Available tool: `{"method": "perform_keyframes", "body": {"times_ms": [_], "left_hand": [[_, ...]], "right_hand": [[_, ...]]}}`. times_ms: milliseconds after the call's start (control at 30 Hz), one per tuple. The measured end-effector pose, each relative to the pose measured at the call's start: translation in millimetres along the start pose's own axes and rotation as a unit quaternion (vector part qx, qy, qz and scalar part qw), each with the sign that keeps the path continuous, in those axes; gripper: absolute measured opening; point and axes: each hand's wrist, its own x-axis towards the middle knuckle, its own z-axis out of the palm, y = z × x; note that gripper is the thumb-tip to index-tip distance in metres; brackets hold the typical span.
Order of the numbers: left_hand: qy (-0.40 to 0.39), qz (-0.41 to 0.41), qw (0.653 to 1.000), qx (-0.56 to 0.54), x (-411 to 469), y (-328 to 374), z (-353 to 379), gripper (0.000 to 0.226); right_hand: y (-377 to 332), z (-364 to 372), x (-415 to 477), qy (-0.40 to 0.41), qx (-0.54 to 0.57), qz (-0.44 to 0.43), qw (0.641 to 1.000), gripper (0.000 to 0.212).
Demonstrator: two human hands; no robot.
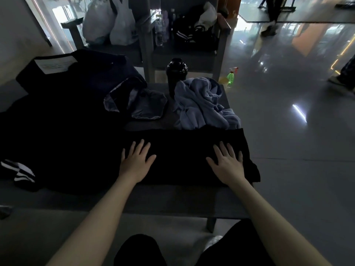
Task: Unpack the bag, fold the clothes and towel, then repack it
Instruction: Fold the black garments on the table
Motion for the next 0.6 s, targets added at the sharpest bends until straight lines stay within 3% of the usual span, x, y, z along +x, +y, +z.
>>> {"method": "perform_keyframes", "body": {"times_ms": [133,233,400,600], "left_hand": [[-0.001,-0.008,1.000,0.012,-11.1,-7.4,1.4,0.062],[0.009,-0.057,0.998,0.025,-22.8,-21.2,-0.4,0.064],[0.019,-0.118,0.982,0.150,-48.6,-39.4,-11.1,0.067],[0.009,-0.126,0.987,0.097,-74.0,-61.3,-5.9,0.065]], "right_hand": [[-3.5,1.2,-14.2,-0.002,-0.019,-0.008,1.000,0.065],[-2.8,-2.1,-23.9,-0.003,-0.049,-0.017,0.999,0.068],[-4.5,-1.8,-40.1,-0.022,-0.057,-0.026,0.998,0.071],[-5.3,4.8,-52.9,-0.032,-0.032,-0.019,0.999,0.070]]}}
